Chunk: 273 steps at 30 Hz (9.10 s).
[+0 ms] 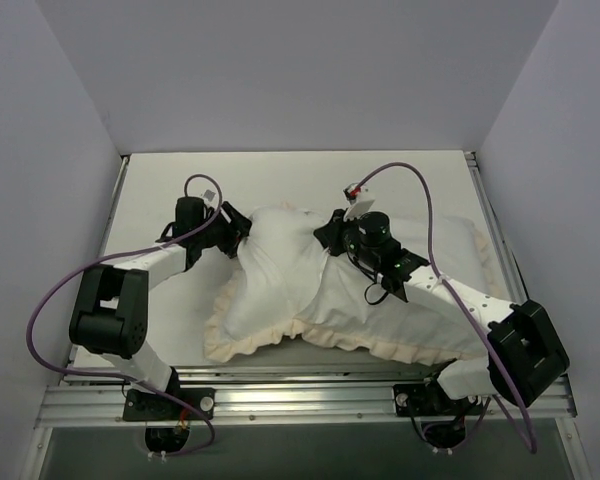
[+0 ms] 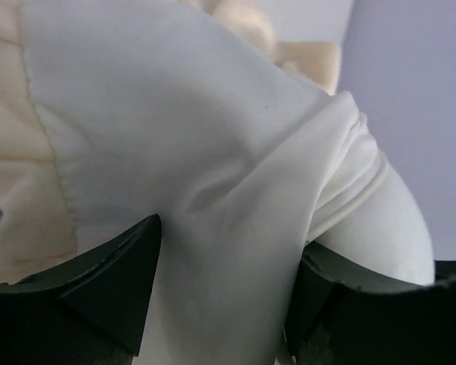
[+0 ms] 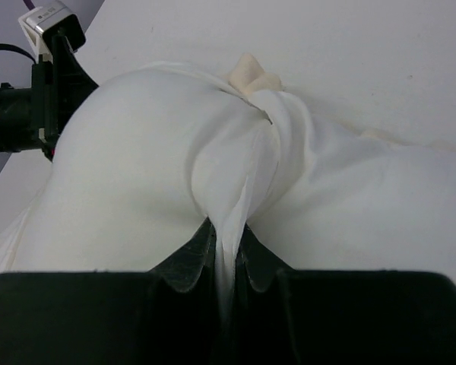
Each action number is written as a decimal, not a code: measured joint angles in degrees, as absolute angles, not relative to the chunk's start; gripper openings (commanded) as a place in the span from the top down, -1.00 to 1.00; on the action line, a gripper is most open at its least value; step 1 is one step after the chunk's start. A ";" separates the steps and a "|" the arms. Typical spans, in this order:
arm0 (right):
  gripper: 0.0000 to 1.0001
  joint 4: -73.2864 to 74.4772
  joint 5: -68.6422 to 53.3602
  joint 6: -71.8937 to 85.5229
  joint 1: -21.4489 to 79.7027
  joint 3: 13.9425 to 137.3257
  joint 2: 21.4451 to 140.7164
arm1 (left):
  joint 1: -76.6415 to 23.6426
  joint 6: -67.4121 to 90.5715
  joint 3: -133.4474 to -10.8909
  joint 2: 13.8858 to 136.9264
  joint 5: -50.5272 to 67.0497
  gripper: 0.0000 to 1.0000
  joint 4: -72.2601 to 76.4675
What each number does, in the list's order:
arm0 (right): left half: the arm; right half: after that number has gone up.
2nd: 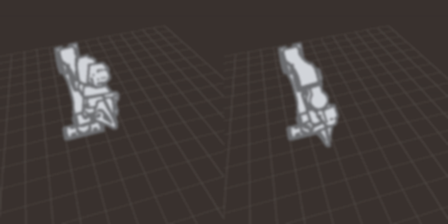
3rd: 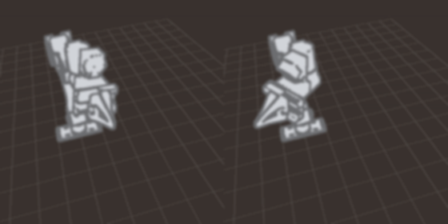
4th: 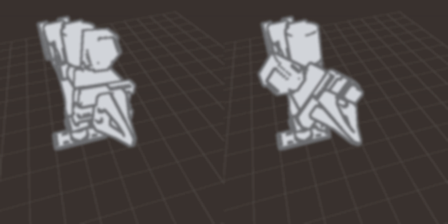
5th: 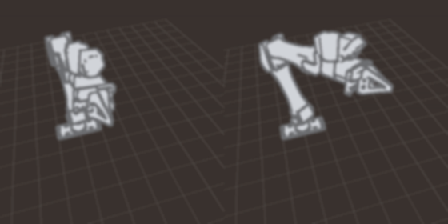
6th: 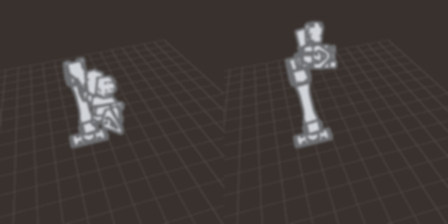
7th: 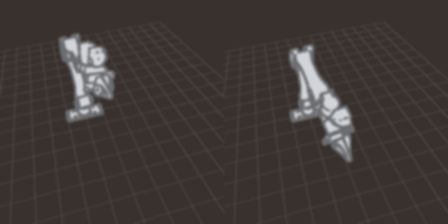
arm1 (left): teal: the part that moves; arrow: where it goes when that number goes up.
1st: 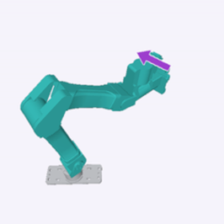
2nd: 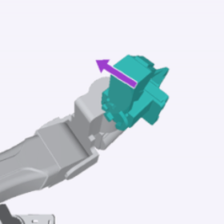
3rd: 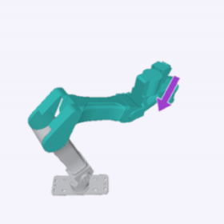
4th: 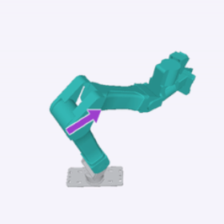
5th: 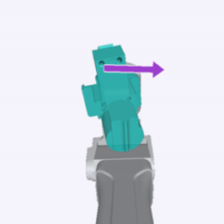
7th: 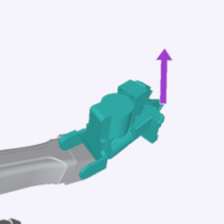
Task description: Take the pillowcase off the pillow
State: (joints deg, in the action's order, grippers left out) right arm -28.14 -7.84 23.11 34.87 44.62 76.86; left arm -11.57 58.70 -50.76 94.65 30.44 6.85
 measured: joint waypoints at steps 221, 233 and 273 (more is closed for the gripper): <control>0.42 -13.61 13.69 11.90 34.92 78.65 98.28 | -30.00 45.21 -56.95 77.01 5.82 -0.60 -13.78; -0.66 -4.34 9.06 12.34 36.18 80.14 95.11 | -36.14 46.30 -56.97 80.66 0.21 -0.48 -15.09; 1.00 -5.65 12.01 10.35 40.91 68.69 96.31 | -40.07 49.15 -53.65 78.91 -5.37 -0.62 -15.16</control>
